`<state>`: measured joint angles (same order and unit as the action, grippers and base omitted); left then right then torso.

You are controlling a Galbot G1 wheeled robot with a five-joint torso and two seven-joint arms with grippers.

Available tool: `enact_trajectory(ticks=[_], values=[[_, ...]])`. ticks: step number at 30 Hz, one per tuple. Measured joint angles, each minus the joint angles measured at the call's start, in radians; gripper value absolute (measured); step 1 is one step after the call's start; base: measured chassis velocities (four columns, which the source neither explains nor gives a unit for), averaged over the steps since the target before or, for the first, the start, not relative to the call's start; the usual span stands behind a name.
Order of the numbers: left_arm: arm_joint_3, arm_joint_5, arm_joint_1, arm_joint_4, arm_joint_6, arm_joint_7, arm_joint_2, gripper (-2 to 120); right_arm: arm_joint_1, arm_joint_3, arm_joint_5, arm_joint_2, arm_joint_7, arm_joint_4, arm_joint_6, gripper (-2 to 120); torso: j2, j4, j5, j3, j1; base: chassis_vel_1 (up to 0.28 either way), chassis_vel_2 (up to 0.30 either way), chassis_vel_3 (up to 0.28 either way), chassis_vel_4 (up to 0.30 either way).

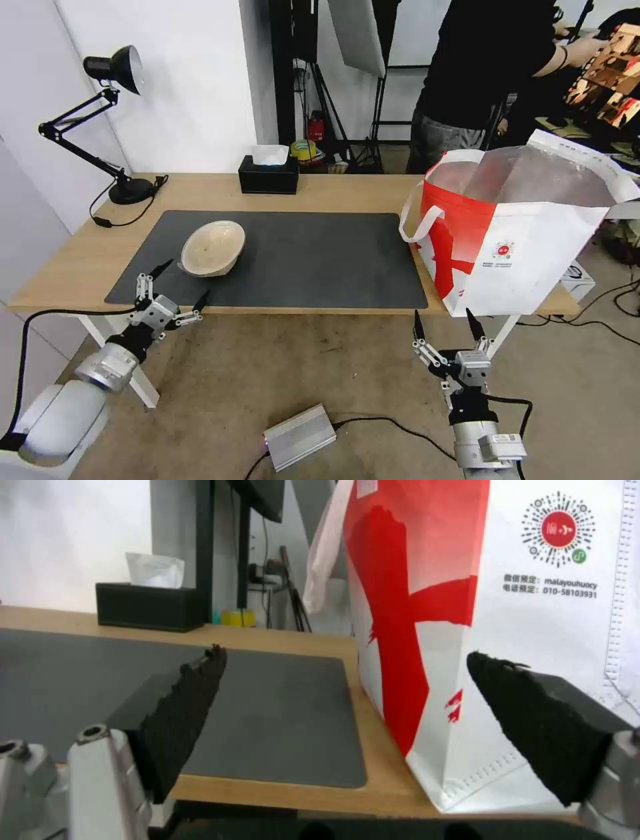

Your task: Pick up the trash from the table and place it into the takeout bag.

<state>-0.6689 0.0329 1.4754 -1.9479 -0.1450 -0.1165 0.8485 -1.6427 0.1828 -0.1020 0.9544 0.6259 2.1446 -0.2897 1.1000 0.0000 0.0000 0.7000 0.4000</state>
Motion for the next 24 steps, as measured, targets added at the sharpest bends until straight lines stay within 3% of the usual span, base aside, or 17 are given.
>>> enact_trajectory(ticks=[24], values=[[0.042, -0.006, -0.088, 0.098, -0.003, 0.000, -0.046, 100, 0.030, -0.013, -0.003, 0.001, 0.001, -0.016, 0.003, 91, 0.000, 0.0000, 0.0000, 0.000, 0.000, 0.000, 0.000, 0.000, 0.000]])
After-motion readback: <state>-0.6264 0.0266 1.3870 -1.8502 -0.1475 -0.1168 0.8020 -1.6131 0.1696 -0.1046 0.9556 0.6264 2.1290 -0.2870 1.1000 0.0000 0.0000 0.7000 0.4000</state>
